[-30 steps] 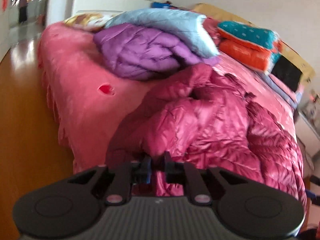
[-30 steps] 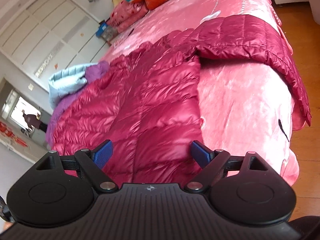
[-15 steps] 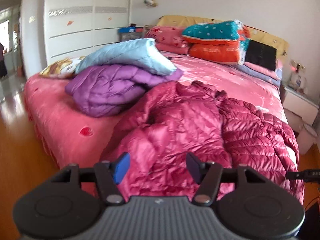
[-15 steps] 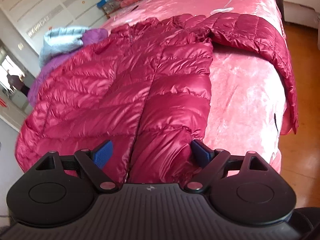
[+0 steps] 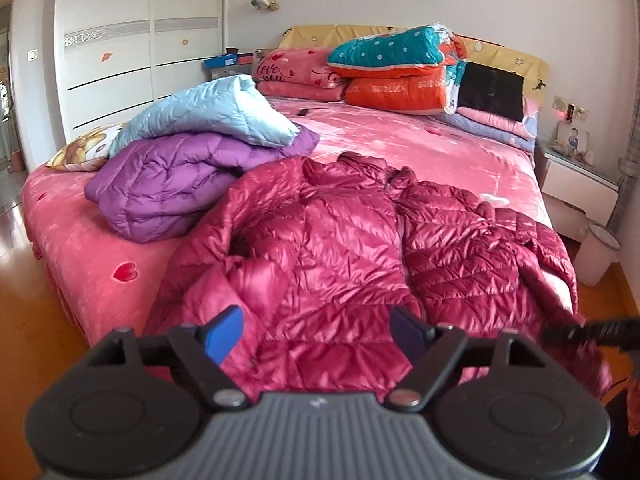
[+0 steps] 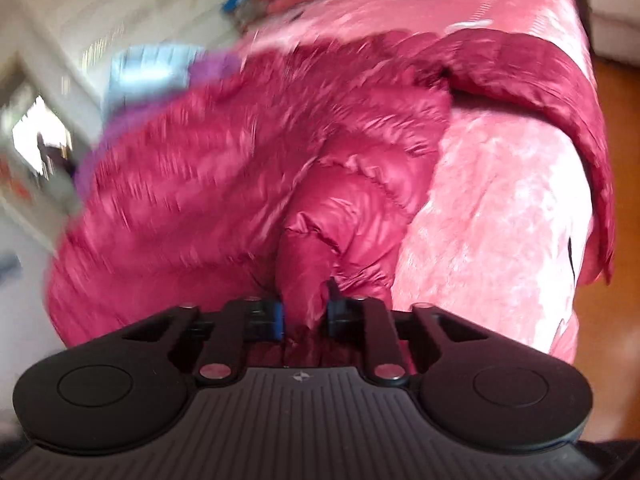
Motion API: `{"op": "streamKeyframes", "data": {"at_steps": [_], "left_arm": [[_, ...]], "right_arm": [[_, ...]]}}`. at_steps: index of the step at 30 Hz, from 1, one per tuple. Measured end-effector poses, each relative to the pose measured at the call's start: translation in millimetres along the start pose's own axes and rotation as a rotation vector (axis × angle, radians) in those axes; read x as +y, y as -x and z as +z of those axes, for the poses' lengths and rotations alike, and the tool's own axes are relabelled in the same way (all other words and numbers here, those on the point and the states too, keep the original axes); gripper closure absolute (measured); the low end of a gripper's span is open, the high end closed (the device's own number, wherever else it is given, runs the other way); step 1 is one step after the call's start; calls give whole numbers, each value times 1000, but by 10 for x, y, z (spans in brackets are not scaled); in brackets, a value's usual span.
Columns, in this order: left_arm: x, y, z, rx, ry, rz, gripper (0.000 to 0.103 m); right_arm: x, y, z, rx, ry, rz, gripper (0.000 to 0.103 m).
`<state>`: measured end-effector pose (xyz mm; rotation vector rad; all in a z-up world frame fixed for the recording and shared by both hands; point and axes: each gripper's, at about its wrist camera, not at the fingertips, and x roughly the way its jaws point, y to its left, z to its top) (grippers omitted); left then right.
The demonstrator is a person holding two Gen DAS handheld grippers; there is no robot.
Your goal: Fold large clothes
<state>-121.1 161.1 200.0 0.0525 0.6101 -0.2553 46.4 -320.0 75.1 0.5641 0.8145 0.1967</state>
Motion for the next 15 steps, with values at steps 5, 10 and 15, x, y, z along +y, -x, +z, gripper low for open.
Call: {"op": "streamKeyframes", "data": {"at_steps": [5,10,15], "left_arm": [[-137,-3,40,-9,-36,-31,14],[-328,-214,72,6,-77,-79,14],[-527,-544,125,7,-111,-136,14]], "right_arm": [[-577,560,29,-179,-351,132,89],[-778,703,6,-180,-364,-33,87],[-565,518,75,-94,-244,-138,33]]}}
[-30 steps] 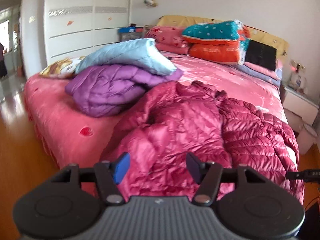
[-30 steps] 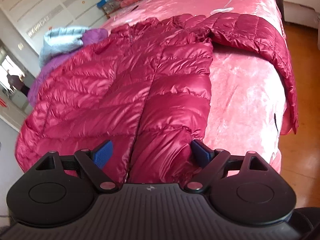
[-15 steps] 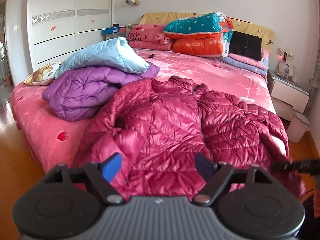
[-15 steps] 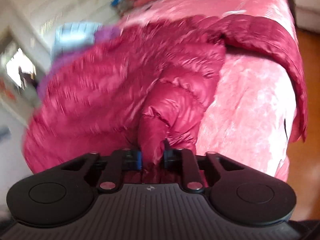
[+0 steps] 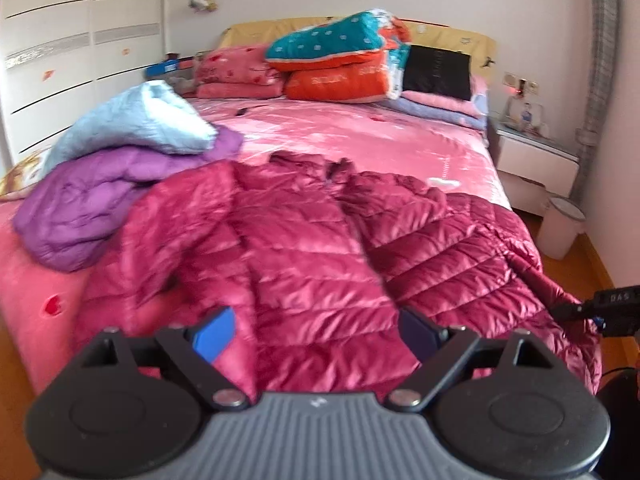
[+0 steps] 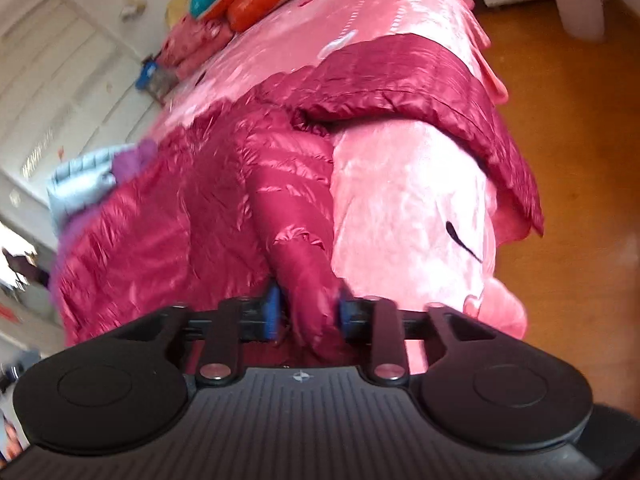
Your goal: Fold large clothes
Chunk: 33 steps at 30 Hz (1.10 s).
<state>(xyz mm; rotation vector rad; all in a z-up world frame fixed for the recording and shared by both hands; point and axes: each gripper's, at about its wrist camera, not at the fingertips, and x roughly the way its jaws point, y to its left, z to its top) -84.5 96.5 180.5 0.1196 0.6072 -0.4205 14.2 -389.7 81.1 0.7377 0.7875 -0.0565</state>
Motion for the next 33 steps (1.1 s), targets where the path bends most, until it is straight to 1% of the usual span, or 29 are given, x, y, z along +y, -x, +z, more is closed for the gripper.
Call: {"op": "streamKeyframes", "data": {"at_steps": [2,4,6,8,10,12,15,17,20,24,29,31,33], "left_arm": [[-90,-133,8,-7,-28,-7,14],[-155,-267,-15,-23,-60,-18,14],[-199,-414,-51,-27,-94,-14,14],[-191,-569,-99,-36,-121,-6,14],[-150,-736,-145,-30,-137,22,14],[-91,-876,-200,-28,-149,53,14],[65,-1065,-271,-8,-159,128,14],[204,-1171,-346,-1,-167,187,14],[449,-1275,-443,2,-147,247,12],[745,-1331,-466,-10,-47,260,8],[760,-1445,-508,-20,-57,276,2],[760,-1480,-537,-12,-49,276,0],[758,-1500,-546,-3,-53,278,0]], "right_arm": [[56,53,19,-41,20,-23,8],[111,147,43,-113,54,-48,8],[168,263,104,-183,82,-41,7],[226,312,121,-226,104,7,6],[332,292,133,-247,136,79,6],[438,182,129,-231,190,134,6],[594,-153,164,-193,273,160,7],[625,-380,117,-172,328,142,7],[671,-788,113,-129,397,57,9],[626,-1187,118,-76,373,23,9],[608,-1480,122,-86,383,-1,1],[577,-1545,105,-91,393,-9,0],[606,-1600,69,-89,407,-13,0]]}}
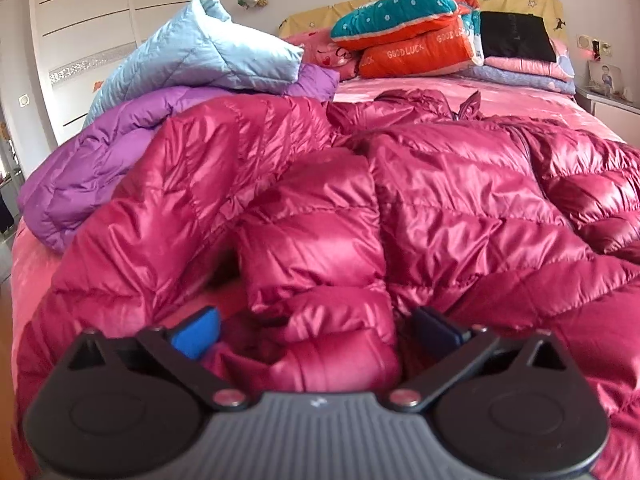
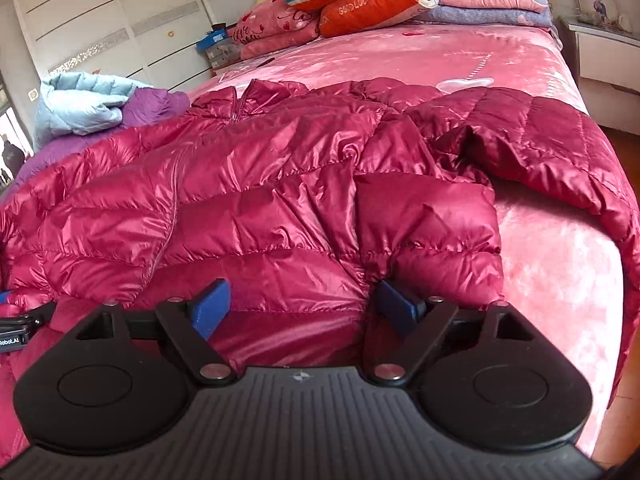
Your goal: Fold large clothes
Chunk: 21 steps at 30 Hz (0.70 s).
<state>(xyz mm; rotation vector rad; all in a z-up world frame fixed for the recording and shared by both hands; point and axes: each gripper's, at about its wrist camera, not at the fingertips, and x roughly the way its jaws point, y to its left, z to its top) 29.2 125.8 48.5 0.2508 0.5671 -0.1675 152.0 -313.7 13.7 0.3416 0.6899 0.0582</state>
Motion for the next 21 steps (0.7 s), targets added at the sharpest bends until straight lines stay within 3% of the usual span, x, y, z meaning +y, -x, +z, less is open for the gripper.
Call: {"op": "streamKeyframes", "data": {"at_steps": [6,11,15,21], "left_arm": [[-92,285,139,-51,-18,-14,5],[-353,630,393,-106,3,-109,5],[-674,826,661,-144,-23,-202,5],[-1231,1029,998,-144,-70,-301,5]], "right_arm": [[53,56,94,-12,-25,-5,0],[-173,444,205,-153,-152,-22,0],[-644,705,240,-261,-371,-86,0],[-1565,883,74,-328,-788,-180,0]]}}
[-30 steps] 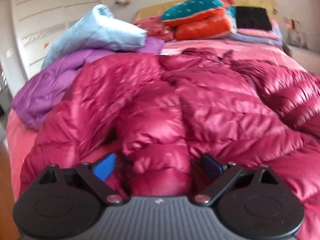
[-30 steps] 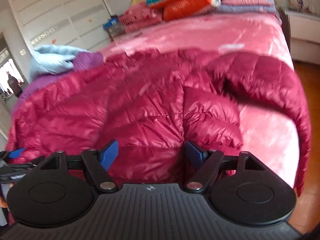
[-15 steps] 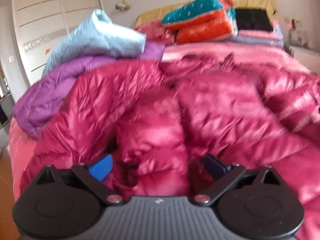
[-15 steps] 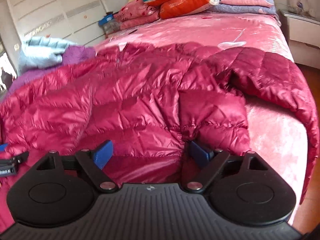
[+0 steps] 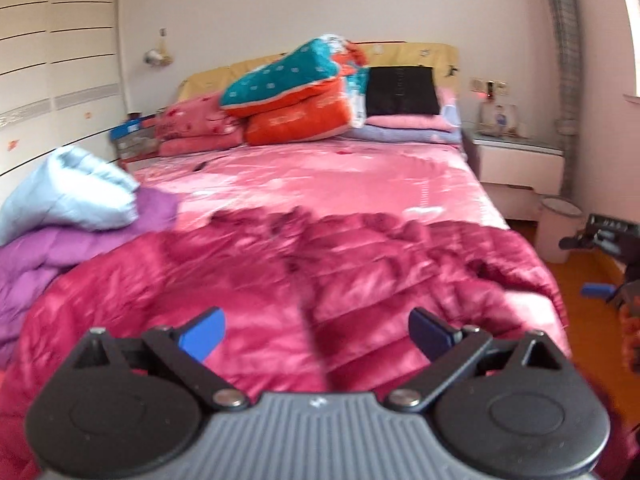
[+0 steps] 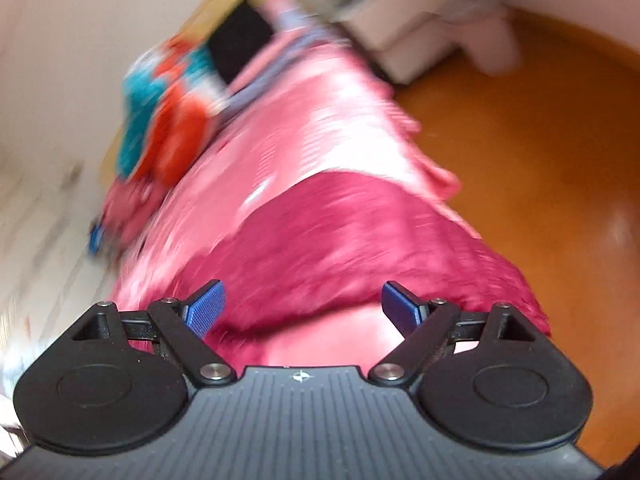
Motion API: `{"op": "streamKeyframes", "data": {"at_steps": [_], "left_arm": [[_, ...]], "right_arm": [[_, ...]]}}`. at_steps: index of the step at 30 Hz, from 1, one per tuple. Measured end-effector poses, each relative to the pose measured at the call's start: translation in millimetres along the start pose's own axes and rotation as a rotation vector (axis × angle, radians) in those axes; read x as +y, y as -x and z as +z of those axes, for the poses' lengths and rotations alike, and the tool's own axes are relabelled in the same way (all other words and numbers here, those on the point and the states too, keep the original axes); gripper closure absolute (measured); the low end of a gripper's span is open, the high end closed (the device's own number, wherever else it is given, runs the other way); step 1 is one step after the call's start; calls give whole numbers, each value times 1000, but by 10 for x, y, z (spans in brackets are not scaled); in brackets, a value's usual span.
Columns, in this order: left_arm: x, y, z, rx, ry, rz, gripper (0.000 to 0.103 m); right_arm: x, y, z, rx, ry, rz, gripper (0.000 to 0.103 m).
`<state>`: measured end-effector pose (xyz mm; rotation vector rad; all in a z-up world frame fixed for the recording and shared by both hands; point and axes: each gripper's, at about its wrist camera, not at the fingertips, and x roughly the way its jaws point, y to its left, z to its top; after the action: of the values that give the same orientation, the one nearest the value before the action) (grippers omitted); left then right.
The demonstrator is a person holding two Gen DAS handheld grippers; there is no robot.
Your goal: Fold large clothes
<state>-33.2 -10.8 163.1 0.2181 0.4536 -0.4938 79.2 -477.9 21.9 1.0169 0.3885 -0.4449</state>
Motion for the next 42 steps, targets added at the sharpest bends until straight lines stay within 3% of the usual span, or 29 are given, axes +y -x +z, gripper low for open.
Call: {"op": "streamKeyframes", "data": {"at_steps": [4,9,13,17,20,26,31,34,42], "left_arm": [[-310,-40,428,-18,-15,-47,5],[-664,-34,1091,-85,-32,-85,5],[-980,-48,1503,-127,-60,-129,4],[-1223,-120,1646,-145,-68,-160,4],[-1331,-218,1535,-127,-51,-187,3],[-1286,-550,1083,-36,4,-221,3],[-970,-698,704,29,24,-198,3],[-715,-766,499,64,41,-174,3],[-192,-880,122,83,67,-128,3]], "right_arm": [[-507,-93,201,22,-237,-23,0],[-877,-297,188,103,-460,-18,0],[-1060,-472,105,171,-582,2,0],[-1131,-574,110,209,-619,28,0],[-1225,-704,93,227,-678,34,0],[-1441,-740,15,173,-813,68,0],[-1582,-773,71,82,-866,89,0],[-1658,-941,34,78,-914,93,0],[-1825,-1206,-110,20,-1020,2,0]]}}
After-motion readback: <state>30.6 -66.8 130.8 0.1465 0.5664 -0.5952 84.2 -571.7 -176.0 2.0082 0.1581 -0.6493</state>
